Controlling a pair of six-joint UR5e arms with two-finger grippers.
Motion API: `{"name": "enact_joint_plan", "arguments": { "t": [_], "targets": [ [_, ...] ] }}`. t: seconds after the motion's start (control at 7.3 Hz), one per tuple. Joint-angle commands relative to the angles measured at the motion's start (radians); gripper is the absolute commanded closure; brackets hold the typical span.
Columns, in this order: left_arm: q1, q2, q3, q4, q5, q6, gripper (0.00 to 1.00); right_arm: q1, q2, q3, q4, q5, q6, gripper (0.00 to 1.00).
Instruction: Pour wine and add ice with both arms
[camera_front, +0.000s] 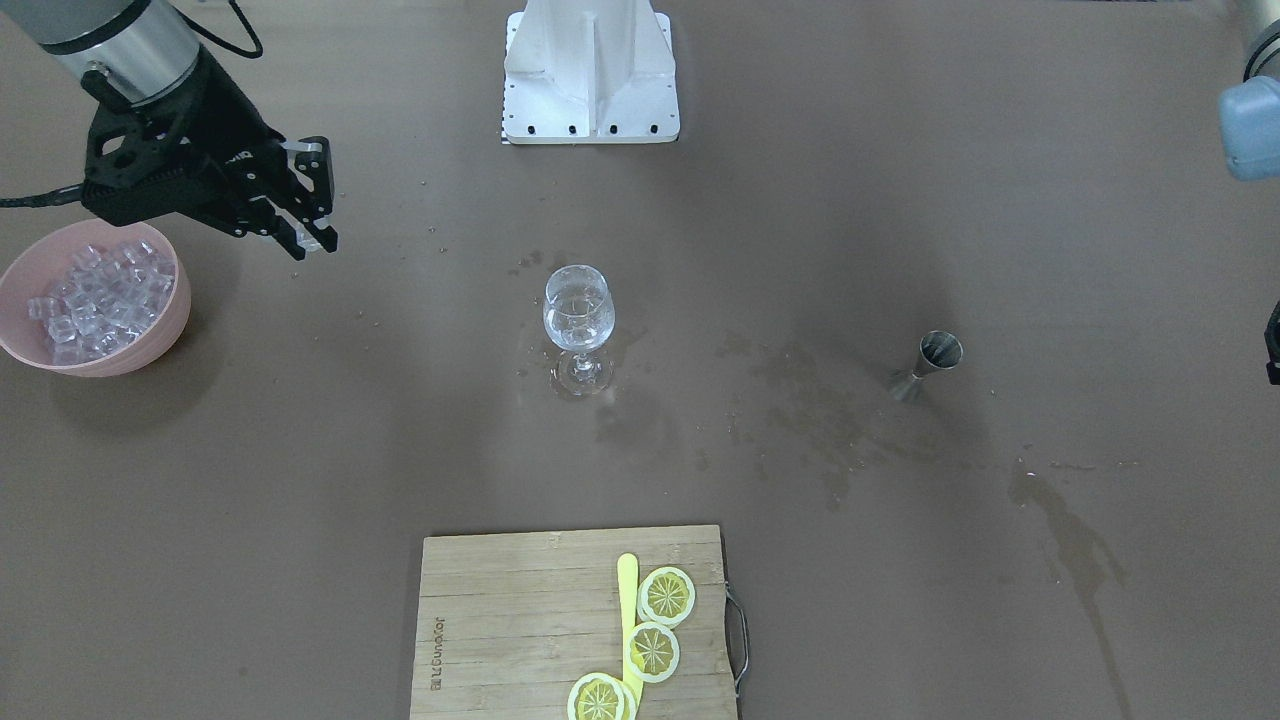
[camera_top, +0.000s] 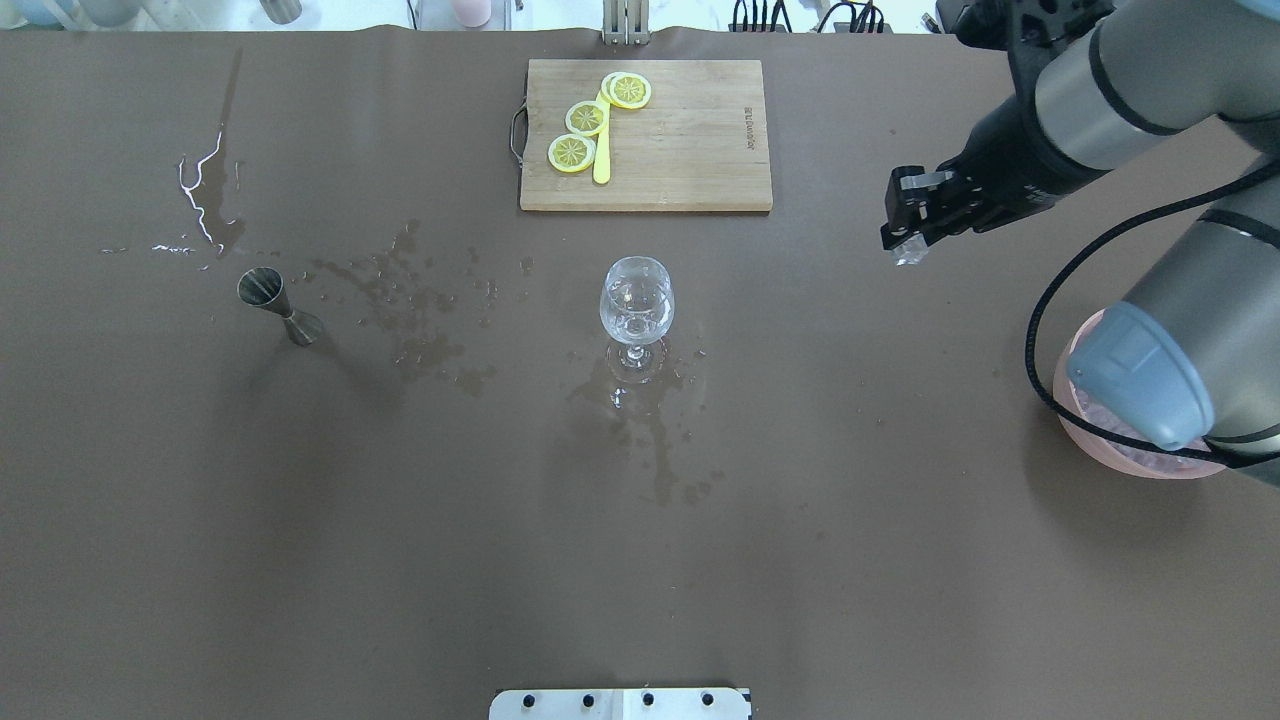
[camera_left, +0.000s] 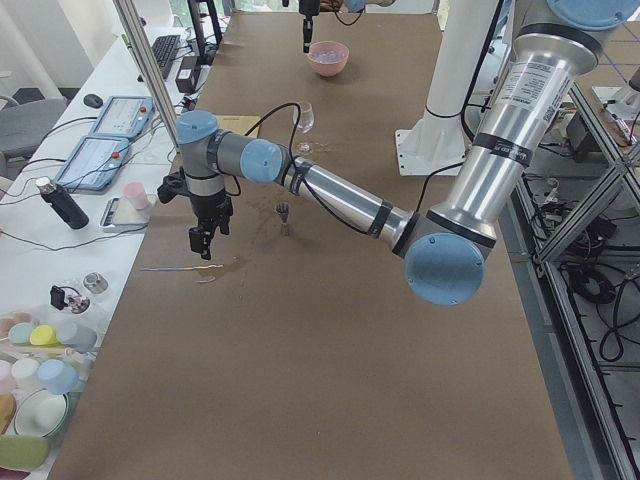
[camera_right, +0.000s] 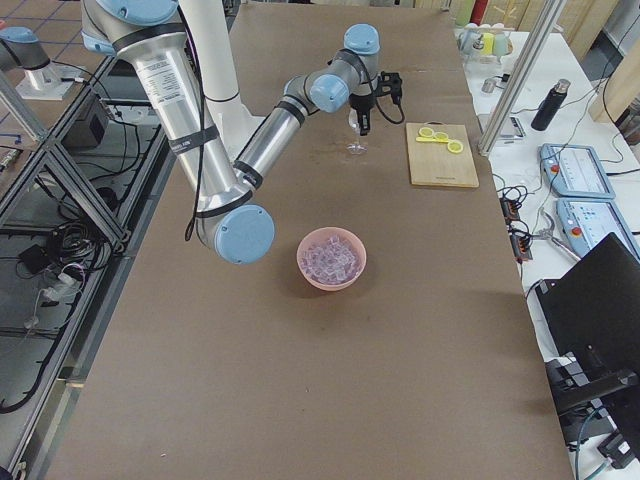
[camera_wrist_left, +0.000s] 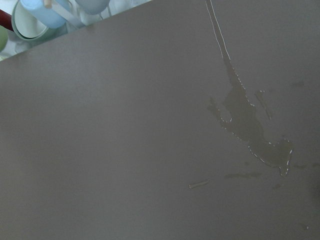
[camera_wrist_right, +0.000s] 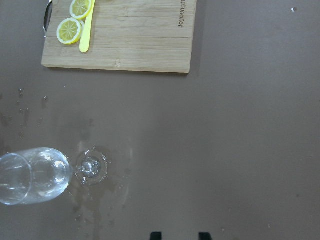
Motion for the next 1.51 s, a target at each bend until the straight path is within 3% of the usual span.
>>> {"name": "enact_joint_plan", "arguments": {
  "t": [0.0,0.14,0.55,0.69,1.37],
  "targets": [
    [-0.056,0.025,0.032,-0.002,-0.044,0.011,0.02,-0.076,0.099,-0.044,0.006,-0.088,0.111,1.0],
    [-0.064,0.025,0.047,-0.004,-0.072,0.011,0.02,-0.081,0.14,-0.07,0.024,-0.091,0.146,1.0],
    [-0.067,0.041,0.051,-0.005,-0.077,0.014,0.02,-0.166,0.193,-0.223,0.316,-0.178,0.344,1.0],
    [-0.067,0.041,0.052,-0.005,-0.077,0.012,0.02,-0.223,0.214,-0.233,0.326,-0.241,0.376,1.0],
    [-0.067,0.041,0.06,-0.005,-0.077,0.012,0.02,-0.257,0.216,-0.237,0.329,-0.264,0.387,1.0]
  ]
}}
